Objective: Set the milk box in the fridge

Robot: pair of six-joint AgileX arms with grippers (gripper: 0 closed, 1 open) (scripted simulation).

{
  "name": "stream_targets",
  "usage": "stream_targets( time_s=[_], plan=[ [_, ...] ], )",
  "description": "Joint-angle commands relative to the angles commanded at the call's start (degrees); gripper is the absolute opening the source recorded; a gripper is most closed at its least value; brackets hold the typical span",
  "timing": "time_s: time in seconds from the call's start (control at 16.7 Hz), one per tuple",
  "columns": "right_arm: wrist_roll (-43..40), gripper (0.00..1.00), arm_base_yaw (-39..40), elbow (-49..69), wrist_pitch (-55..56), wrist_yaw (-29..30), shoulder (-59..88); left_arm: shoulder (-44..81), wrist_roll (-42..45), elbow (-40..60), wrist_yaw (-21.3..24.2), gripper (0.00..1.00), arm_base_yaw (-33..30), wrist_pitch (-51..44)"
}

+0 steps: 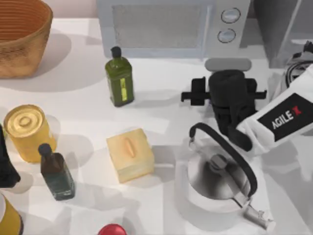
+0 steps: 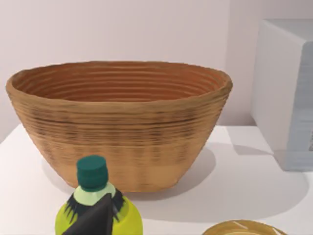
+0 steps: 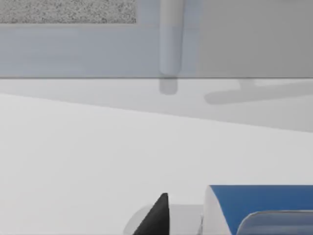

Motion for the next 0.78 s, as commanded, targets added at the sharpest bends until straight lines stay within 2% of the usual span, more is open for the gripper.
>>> stream_targets(
  time_s=[0.36,0.78],
  plan=[
    [0.0,0.02,0.0,0.0,0.0,0.0,0.0,0.0,0.0,0.0,0.0,1.0,0.0,0.0],
    [0.0,0.0,0.0,0.0,0.0,0.0,0.0,0.0,0.0,0.0,0.0,1.0,0.0,0.0]
  ],
)
